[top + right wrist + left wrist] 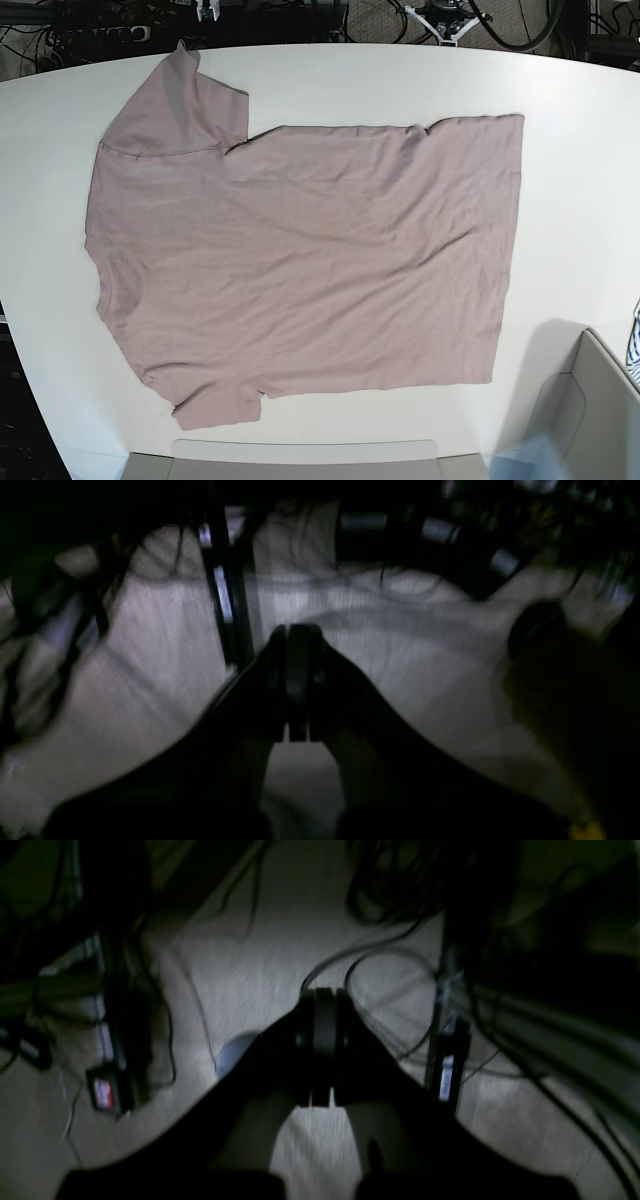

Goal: Fold the T-shirt properly

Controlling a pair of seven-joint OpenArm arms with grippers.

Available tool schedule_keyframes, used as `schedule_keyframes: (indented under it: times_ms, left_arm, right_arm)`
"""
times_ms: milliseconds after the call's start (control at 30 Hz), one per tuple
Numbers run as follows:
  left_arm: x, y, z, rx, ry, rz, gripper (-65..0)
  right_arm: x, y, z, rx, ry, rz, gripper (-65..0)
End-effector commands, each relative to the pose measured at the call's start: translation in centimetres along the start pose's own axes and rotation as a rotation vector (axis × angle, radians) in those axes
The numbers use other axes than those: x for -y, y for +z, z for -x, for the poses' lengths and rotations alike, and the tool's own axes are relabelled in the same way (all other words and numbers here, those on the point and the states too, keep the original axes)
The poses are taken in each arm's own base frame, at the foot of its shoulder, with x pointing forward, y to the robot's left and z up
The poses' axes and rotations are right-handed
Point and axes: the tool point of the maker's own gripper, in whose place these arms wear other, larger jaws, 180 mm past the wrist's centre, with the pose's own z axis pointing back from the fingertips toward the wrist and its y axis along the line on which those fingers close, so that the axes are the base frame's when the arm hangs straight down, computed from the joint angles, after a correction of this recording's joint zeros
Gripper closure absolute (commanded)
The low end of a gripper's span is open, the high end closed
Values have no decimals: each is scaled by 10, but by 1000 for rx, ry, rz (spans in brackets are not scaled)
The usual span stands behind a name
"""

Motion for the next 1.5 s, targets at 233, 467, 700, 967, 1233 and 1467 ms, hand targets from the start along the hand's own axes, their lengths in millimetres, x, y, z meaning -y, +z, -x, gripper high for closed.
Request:
schedule_keyframes:
  times_ms: [233, 467, 700, 967, 1233, 1467]
  left_arm:
    - [-2, 9, -26, 135, 7, -8, -3]
    - [-10, 10, -30, 146, 30, -24, -2]
    - [-7, 9, -8, 27, 33, -18, -1]
    - [-11, 20, 24, -25, 21, -22, -1]
    - [-24, 54, 56, -15, -7, -30, -1]
    - [-57, 99, 68, 32, -74, -55, -1]
  right_arm:
    - [5, 8, 16, 6, 13, 2, -2]
    - [17, 14, 1, 67, 35, 10, -1]
    - [16, 14, 0, 68, 36, 9, -1]
    - [15, 17, 7, 65, 34, 6, 0]
    - [18, 54, 35, 104, 74, -12, -1]
    - [39, 107, 51, 148, 138, -22, -1]
